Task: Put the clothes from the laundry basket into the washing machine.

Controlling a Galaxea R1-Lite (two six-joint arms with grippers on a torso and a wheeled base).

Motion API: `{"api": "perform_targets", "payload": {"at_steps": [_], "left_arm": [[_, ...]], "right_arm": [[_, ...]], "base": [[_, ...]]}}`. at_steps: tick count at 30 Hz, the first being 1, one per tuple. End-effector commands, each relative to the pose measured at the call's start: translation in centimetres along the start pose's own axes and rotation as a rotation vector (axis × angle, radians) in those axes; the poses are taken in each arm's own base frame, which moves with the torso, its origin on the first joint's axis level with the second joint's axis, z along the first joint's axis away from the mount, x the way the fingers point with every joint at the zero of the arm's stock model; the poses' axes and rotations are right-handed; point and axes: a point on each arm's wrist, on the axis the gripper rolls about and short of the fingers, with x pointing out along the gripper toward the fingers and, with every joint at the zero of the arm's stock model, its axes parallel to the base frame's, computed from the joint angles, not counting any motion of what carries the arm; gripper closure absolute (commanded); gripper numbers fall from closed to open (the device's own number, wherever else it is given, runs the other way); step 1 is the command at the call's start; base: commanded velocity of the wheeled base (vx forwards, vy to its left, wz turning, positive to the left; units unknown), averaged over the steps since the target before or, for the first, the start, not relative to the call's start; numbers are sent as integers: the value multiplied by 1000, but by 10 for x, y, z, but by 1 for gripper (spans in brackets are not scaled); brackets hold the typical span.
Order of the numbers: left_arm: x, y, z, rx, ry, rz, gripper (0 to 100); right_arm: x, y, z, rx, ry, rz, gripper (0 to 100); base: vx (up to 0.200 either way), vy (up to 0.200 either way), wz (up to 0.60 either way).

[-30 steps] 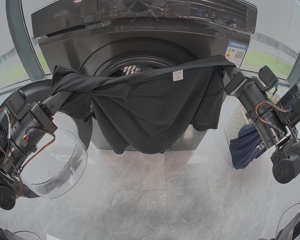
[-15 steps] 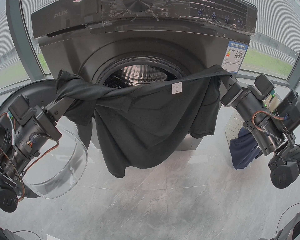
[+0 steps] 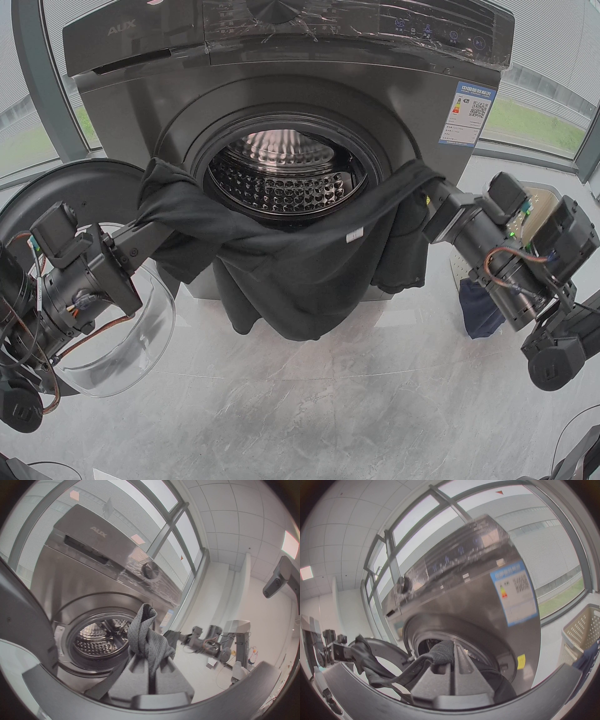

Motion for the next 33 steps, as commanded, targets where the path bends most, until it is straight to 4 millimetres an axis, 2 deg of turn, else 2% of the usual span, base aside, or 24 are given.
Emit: {"api": "perform_targets", "payload": {"at_steps": [1, 2, 6, 7, 9, 10, 11, 14, 18, 19, 33], "left_arm": [[16, -14, -2, -21, -1, -93, 100], [20, -16, -3, -26, 1, -105, 100], [27, -27, -2, -24, -15, -130, 100], [29, -27, -1, -15, -26, -104, 100], [33, -24, -3, -15, -28, -60, 100], [33, -24, -3, -14, -30, -59, 100], [39, -20, -7, -11, -29, -42, 100], [43, -18, -8, -7, -47, -5, 100], [51, -15, -5, -2, -76, 36, 100], [53, -14, -5, -2, -82, 58, 100], [53, -17, 1, 0, -103, 47, 100]], "right_arm": [[-6, -3, -50, -4, 152, -2, 100], [-9, -1, -56, 8, 165, 10, 0], [-14, -2, -81, 4, 252, 23, 0], [-17, -2, -94, -2, 298, 24, 0], [-20, -4, -114, -18, 365, 25, 0], [-20, -4, -116, -21, 369, 25, 0], [-22, -4, -132, -35, 418, 33, 0], [-24, 0, -151, -40, 467, 64, 0], [-20, 8, -164, -49, 477, 95, 0], [-14, 14, -169, -47, 465, 111, 0], [15, 54, -209, -22, 406, 203, 0]], "base": [[0, 0, 0], [0, 0, 0], [0, 0, 0], [0, 0, 0], [0, 0, 0], [0, 0, 0], [0, 0, 0], [0, 0, 0], [0, 0, 0], [0, 0, 0], [0, 0, 0]]}}
